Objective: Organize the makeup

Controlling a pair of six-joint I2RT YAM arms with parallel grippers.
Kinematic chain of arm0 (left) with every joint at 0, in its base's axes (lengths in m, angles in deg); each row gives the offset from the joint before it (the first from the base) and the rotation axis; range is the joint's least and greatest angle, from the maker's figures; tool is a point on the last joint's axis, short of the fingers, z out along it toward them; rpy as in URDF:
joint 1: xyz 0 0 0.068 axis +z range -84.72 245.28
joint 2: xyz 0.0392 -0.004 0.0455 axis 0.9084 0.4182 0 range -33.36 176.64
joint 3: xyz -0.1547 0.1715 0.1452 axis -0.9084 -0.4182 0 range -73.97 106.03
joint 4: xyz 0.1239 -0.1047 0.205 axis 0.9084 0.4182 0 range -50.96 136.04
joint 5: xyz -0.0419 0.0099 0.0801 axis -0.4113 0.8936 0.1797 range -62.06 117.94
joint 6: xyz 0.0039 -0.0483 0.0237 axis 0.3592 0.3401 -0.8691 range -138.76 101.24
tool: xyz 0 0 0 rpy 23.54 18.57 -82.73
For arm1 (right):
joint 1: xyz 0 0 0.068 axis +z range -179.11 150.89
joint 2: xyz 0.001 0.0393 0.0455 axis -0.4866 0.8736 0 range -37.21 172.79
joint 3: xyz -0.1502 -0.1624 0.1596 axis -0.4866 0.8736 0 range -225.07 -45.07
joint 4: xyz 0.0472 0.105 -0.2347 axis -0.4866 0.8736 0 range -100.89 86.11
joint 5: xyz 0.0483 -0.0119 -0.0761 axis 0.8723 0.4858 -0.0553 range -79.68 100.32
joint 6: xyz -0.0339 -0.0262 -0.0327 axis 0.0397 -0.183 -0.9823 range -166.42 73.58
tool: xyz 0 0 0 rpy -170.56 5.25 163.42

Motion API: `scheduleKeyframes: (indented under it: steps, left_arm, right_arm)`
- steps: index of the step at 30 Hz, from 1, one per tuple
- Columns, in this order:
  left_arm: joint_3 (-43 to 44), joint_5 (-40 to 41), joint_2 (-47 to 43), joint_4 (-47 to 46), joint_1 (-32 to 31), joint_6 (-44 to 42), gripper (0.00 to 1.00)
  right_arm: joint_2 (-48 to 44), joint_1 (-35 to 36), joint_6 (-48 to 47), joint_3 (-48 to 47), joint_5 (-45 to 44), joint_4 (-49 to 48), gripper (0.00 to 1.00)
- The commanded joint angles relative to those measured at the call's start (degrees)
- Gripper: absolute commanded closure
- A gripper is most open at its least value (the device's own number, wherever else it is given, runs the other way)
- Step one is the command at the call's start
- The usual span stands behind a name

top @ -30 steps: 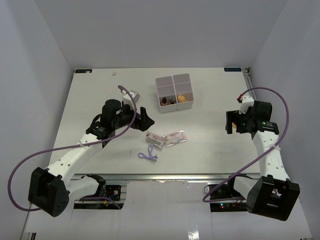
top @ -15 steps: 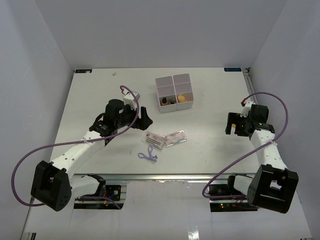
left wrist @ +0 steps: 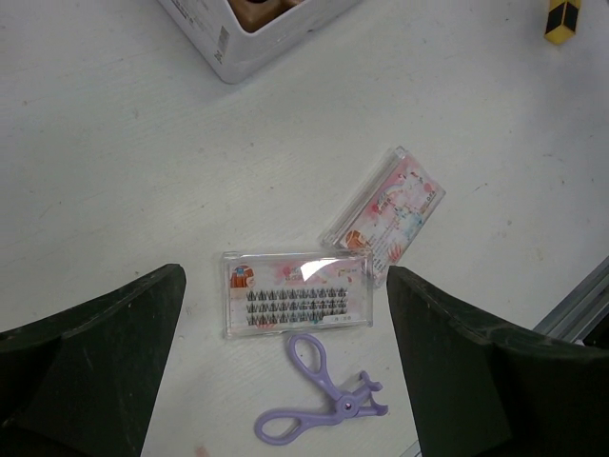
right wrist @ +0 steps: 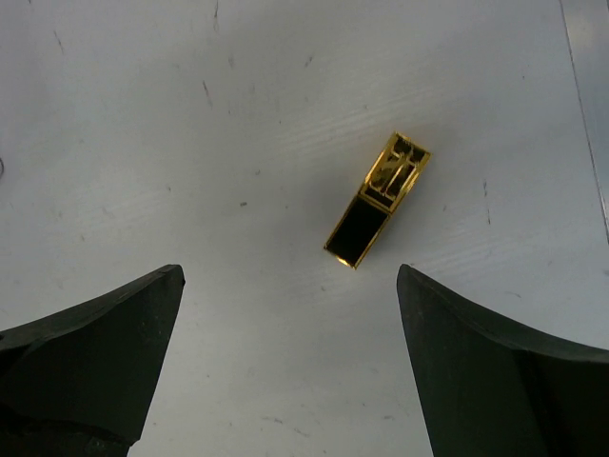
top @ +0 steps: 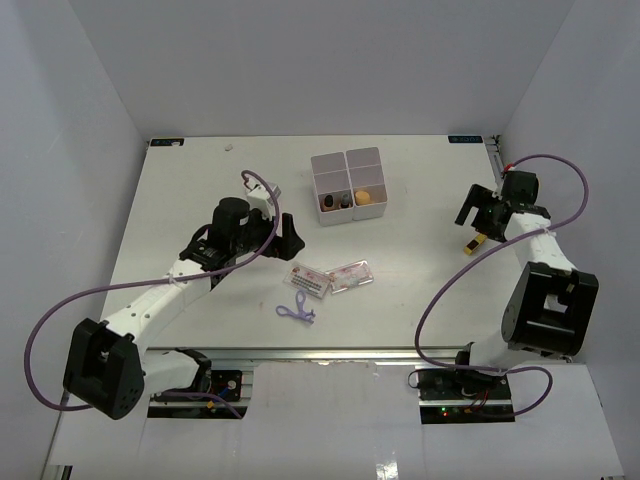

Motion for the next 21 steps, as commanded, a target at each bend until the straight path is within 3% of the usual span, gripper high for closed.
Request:
scheduleKeyframes:
  steps: [1, 13, 21]
  left_arm:
    - [0.7, -1.1, -6.9, 0.0, 0.0, 1.2, 0.02]
    - [-0.6, -5.2, -14.3, 1.3, 0.0, 4.1, 0.02]
    - [-1.2, -5.1, -17.4, 1.7, 0.1, 4.0, 0.02]
  right_arm:
    - [6.4, 0.0, 6.0, -6.3, -3.5, -0.5, 0.0]
    - [14.4, 0.0, 5.0, -11.0, -11.7, 2.2, 0.05]
    - [18.1, -0.1, 6.8, -10.4, -11.1, 2.6, 0.0]
